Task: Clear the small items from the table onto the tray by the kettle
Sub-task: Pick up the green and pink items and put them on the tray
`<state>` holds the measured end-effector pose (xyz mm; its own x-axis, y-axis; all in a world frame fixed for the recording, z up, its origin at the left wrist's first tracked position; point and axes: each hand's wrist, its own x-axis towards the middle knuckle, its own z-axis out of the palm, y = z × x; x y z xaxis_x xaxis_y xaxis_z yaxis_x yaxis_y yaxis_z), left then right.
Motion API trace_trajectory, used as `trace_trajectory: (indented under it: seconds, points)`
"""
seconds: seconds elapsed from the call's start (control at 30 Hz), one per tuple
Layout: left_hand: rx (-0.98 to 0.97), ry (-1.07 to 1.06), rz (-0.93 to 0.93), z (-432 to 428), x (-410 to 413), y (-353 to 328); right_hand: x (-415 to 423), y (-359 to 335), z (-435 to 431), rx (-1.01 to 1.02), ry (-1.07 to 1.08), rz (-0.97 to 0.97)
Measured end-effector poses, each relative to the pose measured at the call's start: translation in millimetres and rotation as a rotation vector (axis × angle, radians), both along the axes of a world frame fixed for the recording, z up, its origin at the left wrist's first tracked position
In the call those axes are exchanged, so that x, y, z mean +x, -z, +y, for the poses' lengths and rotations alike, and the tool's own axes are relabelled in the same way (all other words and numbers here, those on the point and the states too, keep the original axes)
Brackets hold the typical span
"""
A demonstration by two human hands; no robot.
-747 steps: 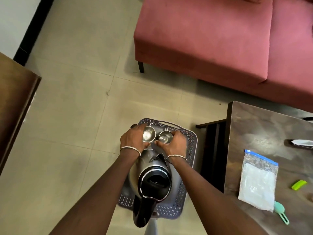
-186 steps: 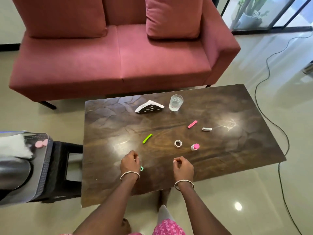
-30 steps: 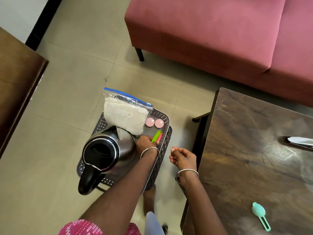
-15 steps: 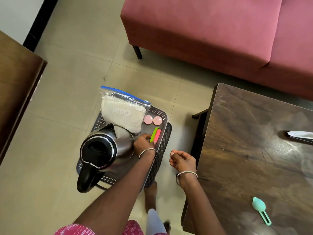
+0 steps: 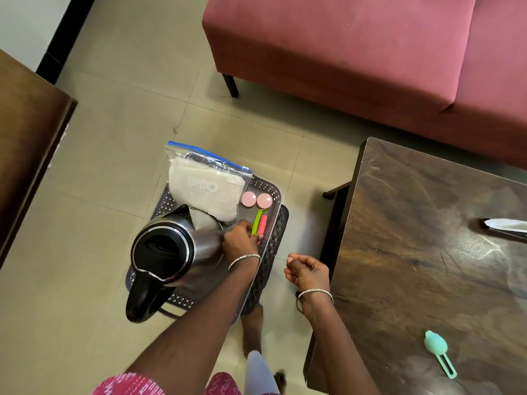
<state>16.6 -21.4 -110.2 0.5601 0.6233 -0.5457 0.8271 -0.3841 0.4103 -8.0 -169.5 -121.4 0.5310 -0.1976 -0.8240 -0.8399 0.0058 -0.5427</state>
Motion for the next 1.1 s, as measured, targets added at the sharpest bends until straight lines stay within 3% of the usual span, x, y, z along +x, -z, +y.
trace_trajectory:
  seconds: [0.7, 1.1]
  points:
    - [0.014, -0.111, -0.015, -2, 2, -8, -8, -1, -8, -0.008, -0.004, -0.008]
    - [0.024, -0.104, -0.204, -27, -51, -80, -20, -70, 1, 0.038, -0.085, -0.102]
